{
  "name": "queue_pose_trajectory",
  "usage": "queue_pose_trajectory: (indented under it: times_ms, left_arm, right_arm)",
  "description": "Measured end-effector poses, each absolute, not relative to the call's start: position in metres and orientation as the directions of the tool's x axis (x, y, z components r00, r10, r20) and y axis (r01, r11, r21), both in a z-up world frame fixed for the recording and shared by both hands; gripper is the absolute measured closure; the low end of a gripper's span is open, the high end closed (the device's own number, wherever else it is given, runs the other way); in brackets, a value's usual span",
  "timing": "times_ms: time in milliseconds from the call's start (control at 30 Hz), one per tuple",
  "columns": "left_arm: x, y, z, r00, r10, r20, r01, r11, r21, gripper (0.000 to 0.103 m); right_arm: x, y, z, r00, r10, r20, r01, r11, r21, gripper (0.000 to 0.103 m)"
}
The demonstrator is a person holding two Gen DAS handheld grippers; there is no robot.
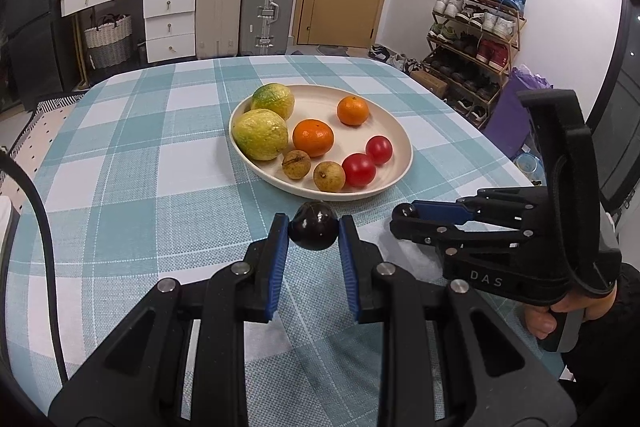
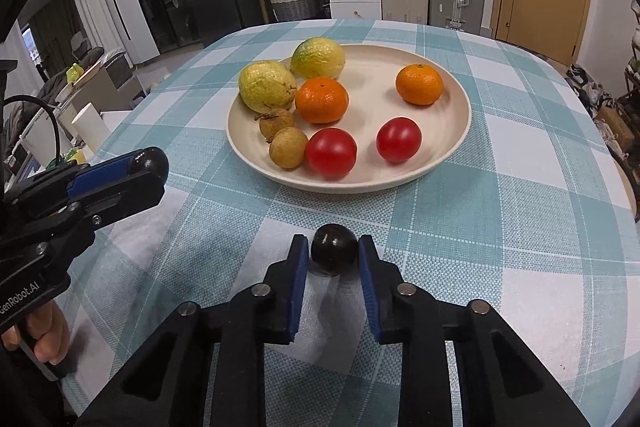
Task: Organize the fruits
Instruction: 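Grasp one dark plum with the left tool while the right tool grasps the other plum, then carry both dark plums over the cream plate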
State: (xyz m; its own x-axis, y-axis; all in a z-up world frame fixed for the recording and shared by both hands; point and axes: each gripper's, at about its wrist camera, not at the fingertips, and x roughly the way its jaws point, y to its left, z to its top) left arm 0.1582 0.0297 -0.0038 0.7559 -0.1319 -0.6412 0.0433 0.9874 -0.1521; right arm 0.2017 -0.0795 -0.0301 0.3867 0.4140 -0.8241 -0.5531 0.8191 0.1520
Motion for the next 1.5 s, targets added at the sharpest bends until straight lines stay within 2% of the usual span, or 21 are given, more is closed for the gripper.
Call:
queue_pose_trajectory:
  times_ms: [833,1500]
  left_arm:
    - [0.175,0.024,-0.001,0.769,-0.137,-0.625,0.053,0.987,-0.151,0.081]
    - [0.234,0.021,0.005,0.769,-0.160,-0.619,0.072,0.984,-0.164,0.081]
  right_arm:
    - [0.201,-0.106,0.022,0.493,0.524,-0.695,-0.560,0.802,0.207,0.079]
    - [0.233,-0.118,0.034,0.533,0.534,-0.657,-0.527,0.817,0.236,0.079]
